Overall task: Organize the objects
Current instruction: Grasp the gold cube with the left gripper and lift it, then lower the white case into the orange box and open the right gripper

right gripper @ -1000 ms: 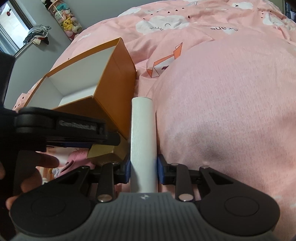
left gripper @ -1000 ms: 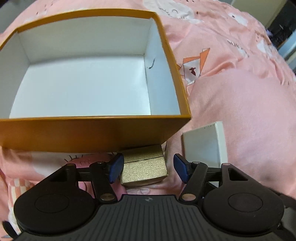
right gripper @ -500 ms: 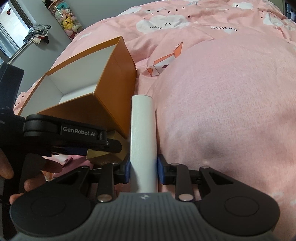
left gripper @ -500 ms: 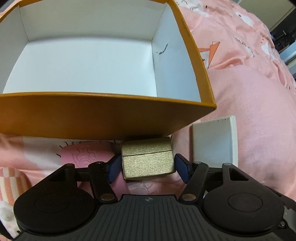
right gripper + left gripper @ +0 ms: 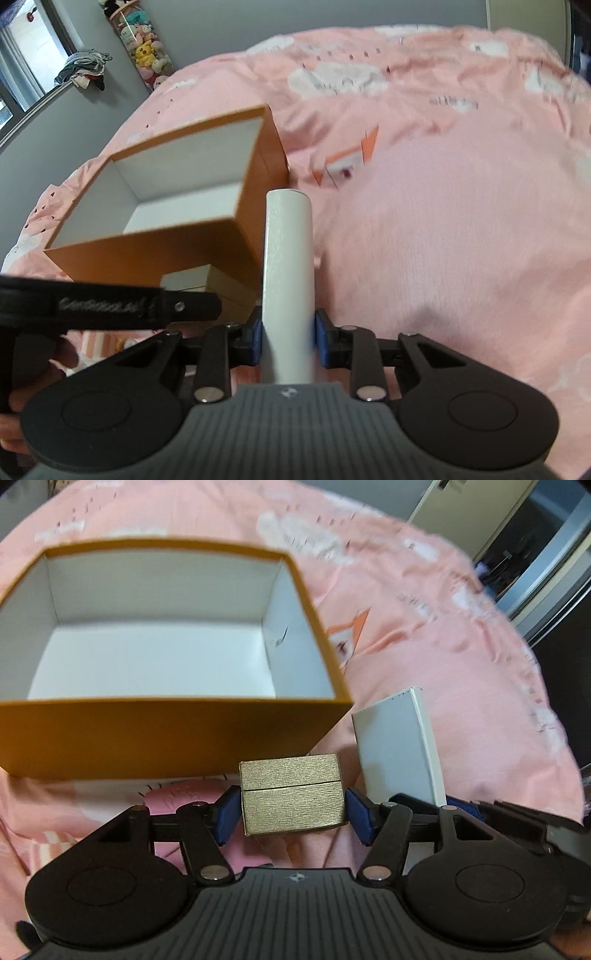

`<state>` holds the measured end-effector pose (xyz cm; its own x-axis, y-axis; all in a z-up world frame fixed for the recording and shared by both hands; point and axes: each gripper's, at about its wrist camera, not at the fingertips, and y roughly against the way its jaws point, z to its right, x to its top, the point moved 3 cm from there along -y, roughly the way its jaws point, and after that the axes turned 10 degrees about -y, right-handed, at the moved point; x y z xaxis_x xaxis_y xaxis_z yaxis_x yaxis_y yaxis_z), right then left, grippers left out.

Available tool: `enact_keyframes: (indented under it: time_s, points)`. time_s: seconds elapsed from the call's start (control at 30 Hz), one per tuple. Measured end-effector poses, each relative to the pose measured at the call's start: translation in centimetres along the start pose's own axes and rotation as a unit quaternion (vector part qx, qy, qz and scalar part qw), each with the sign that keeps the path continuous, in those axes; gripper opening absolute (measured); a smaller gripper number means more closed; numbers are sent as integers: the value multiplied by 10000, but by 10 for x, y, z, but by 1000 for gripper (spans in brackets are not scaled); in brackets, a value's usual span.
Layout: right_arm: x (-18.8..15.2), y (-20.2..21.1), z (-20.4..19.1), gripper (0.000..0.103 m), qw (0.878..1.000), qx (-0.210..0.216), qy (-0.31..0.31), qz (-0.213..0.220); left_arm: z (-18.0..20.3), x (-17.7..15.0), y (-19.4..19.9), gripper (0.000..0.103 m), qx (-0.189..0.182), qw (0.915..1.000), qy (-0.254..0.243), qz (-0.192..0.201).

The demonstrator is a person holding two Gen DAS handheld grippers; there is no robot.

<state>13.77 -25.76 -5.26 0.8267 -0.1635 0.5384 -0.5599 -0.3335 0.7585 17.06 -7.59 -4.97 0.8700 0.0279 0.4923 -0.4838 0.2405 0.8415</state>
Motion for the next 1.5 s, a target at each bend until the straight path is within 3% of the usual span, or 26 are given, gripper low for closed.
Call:
enact_keyframes:
  time_s: [0.43,0.73,1.0,1.2,1.37,1.5]
  points:
    - [35,42,-84,29,9936,-34,961,595,-27,21,77,69,-396,9912,-88,1258]
    - [86,22,-144,29,9869,195,1341,876,-78,61,99,69,-175,9823,196,1856]
    - [115,-50,-170,29,9883,51,1437,516,-125,84,53,69,98,9882,403,1475]
    - [119,-111,-164,29,9886,-299,1475,-95,-146,83,18,69,136,9920,541,1133]
    - [113,-150,-158,29,9822,-756,1638,-523,-155,81,3,69,180,9938,546,949]
    - [107,-170,-156,29,9733,-1123,1900,-628,-162,80,-4,69,165,9948,557,833]
